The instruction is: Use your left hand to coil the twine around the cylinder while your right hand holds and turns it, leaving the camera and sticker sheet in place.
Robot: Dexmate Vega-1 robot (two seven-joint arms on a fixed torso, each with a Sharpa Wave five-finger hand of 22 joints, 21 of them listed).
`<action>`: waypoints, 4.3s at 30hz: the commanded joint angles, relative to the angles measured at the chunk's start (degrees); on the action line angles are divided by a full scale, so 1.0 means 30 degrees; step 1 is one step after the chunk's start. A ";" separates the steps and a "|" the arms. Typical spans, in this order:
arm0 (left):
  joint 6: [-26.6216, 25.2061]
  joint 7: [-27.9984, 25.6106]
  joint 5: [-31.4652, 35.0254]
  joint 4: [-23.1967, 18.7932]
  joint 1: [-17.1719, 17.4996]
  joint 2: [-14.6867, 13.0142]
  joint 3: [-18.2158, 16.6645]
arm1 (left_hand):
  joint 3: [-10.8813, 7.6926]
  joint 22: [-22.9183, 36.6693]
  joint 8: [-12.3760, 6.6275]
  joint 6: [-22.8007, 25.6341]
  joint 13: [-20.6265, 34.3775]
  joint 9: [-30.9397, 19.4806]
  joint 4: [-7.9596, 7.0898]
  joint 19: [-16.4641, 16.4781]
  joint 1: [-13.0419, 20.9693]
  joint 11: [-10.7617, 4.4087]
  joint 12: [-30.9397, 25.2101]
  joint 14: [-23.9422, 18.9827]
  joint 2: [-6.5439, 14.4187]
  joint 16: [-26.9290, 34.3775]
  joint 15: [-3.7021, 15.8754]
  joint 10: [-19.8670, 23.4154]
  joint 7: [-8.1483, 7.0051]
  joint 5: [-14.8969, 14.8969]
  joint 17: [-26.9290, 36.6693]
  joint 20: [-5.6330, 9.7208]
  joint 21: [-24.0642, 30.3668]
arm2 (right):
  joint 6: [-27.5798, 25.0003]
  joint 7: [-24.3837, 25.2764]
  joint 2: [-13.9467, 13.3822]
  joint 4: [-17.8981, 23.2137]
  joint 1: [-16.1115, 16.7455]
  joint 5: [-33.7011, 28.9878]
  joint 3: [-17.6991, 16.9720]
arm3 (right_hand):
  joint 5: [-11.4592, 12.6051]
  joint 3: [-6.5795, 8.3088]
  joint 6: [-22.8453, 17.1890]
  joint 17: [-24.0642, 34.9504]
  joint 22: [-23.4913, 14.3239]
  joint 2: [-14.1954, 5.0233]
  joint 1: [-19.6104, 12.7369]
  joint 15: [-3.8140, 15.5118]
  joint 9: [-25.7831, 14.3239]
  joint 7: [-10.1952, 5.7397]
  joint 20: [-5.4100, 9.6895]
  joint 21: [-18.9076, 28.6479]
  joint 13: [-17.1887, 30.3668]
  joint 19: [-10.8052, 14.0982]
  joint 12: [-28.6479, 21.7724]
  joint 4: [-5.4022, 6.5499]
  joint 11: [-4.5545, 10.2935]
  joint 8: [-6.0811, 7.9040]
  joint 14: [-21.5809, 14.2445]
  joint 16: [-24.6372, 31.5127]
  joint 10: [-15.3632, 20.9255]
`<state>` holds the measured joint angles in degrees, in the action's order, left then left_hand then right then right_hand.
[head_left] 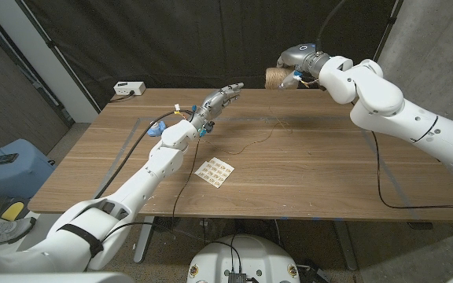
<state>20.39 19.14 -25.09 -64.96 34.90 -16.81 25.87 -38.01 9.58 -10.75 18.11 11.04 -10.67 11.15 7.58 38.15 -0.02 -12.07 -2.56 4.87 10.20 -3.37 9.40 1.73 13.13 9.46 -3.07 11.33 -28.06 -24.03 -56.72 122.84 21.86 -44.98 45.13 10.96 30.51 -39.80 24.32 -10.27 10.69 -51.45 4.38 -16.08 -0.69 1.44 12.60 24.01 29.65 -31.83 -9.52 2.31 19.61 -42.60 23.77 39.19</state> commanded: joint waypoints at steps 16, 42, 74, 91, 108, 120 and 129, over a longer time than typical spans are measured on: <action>-0.0017 -0.1291 0.1125 -0.0171 -0.0255 -0.0269 0.0612 | 0.0097 0.0107 -0.0581 0.1118 0.0488 -0.0050 -0.0197 0.0421 0.2651 -0.1103 -0.0984 -0.1759 -0.0848 0.0433 0.0451 0.2313 -0.0298 -0.0244 0.0145 -0.0075 -0.0032 | 0.0203 0.2462 0.0437 0.0389 0.0269 0.2675 -0.0758 | -0.0050 -0.0119 -0.0177 0.0271 -0.0048 -0.1452 -0.1372 0.2151 -0.0140 0.0155 0.0066 0.0023 0.0055 0.0148 -0.0131 0.0073 0.0867 0.0111 -0.0330 0.0193 0.1226; -0.1221 -0.1574 0.1862 -0.0834 -0.1089 -0.0802 0.1711 | 0.0925 0.0134 -0.0827 0.2838 0.1835 -0.0194 -0.0246 0.1155 0.4484 -0.1520 -0.2658 -0.3905 -0.1486 0.0556 0.0901 0.3797 -0.0450 -0.0487 0.0318 -0.0197 0.0067 | 0.1013 0.3612 0.1009 0.0472 0.0080 0.4059 -0.0864 | -0.0091 -0.0150 -0.0326 0.0310 -0.0049 -0.1495 -0.1476 0.2105 -0.0220 0.0216 0.0096 0.0022 -0.0009 0.0280 -0.0175 0.0102 0.0783 0.0069 -0.0657 0.0106 0.1372; -0.1111 -0.2107 0.2209 0.0023 -0.1721 -0.0082 0.2420 | 0.3156 0.0328 -0.2365 1.0714 0.3970 -0.0193 -0.0431 0.4038 0.7079 -0.2794 -0.5995 -0.9134 -0.1118 0.1735 0.2788 0.9982 -0.1747 -0.0341 0.0378 0.0220 0.0663 | 0.1444 0.4150 0.1640 -0.0365 -0.0437 0.4737 -0.0700 | -0.0145 -0.0312 -0.0582 0.0532 -0.0054 -0.1639 -0.1608 0.2206 -0.0265 0.0152 0.0080 0.0038 -0.0119 0.0446 -0.0198 0.0108 0.0864 0.0031 -0.0800 0.0100 0.1539; -0.1515 -0.1915 0.2449 -0.0359 -0.1906 0.0210 0.3089 | 0.3548 0.0372 -0.2530 1.2073 0.3998 -0.0195 -0.0537 0.4540 0.7444 -0.3079 -0.6016 -1.0062 -0.0733 0.1994 0.3065 1.1397 -0.1819 -0.0267 0.0367 0.0337 0.0798 | 0.1291 0.4311 0.2014 -0.0989 -0.0766 0.4535 -0.0416 | -0.0158 -0.0414 -0.0795 0.0665 -0.0054 -0.1703 -0.1668 0.2271 -0.0256 0.0085 0.0057 0.0037 -0.0154 0.0528 -0.0213 0.0124 0.0848 0.0019 -0.0863 0.0088 0.1616; -0.2625 -0.2120 0.2666 -0.1702 -0.1727 -0.0100 0.3479 | 0.3560 0.0390 -0.2815 1.3604 0.4073 -0.0182 -0.0606 0.4916 0.7553 -0.3446 -0.6006 -1.1152 -0.0454 0.1967 0.3350 1.2877 -0.2158 -0.0118 0.0226 0.0392 0.0881 | 0.0939 0.4490 0.2249 -0.1165 -0.0854 0.4203 -0.0142 | -0.0177 -0.0566 -0.0990 0.0926 -0.0057 -0.1857 -0.1822 0.2353 -0.0196 -0.0010 0.0123 0.0028 -0.0176 0.0587 -0.0305 0.0125 0.0928 -0.0035 -0.0976 0.0204 0.1863; -0.2893 -0.1221 0.2563 -0.2196 -0.1911 -0.0276 0.3900 | 0.3508 0.0403 -0.2840 1.3945 0.4221 -0.0178 -0.0583 0.5118 0.7668 -0.3431 -0.5954 -1.1619 -0.0312 0.1968 0.3413 1.3206 -0.2105 -0.0018 0.0246 0.0362 0.0941 | 0.0830 0.4340 0.2782 -0.2262 -0.1424 0.3970 0.0300 | -0.0187 -0.0621 -0.1164 0.0959 -0.0058 -0.1882 -0.1814 0.2457 -0.0198 -0.0129 0.0172 0.0025 -0.0209 0.0620 -0.0324 0.0153 0.0969 -0.0014 -0.1038 0.0157 0.1958; -0.3183 -0.0657 0.2395 -0.2889 -0.1759 -0.0580 0.4114 | 0.3536 0.0413 -0.2874 1.4167 0.4332 -0.0182 -0.0581 0.5217 0.7676 -0.3437 -0.5927 -1.1804 -0.0317 0.1937 0.3455 1.3376 -0.2158 0.0024 0.0260 0.0358 0.0971 | 0.0522 0.4599 0.2945 -0.2758 -0.1598 0.3416 0.0605 | -0.0187 -0.0652 -0.1306 0.1001 -0.0057 -0.1919 -0.1877 0.2555 -0.0189 -0.0174 0.0234 0.0025 -0.0217 0.0657 -0.0352 0.0138 0.1003 -0.0005 -0.1112 0.0132 0.2040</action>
<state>11.83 15.21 -17.32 -71.37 29.39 -17.64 37.37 -27.40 10.56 -19.25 60.00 23.80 -11.06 9.55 22.74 60.85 -10.43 -30.06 -37.27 3.53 16.20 6.96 48.95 -4.70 13.03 10.13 -1.84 14.00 -25.53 -10.72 -48.66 116.57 17.92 -33.22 45.90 10.13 28.74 -42.08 27.24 -10.26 10.90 -51.66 4.95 -16.38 -0.10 1.88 12.60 23.22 31.13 -32.51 -9.09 1.97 19.09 -45.21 24.12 41.54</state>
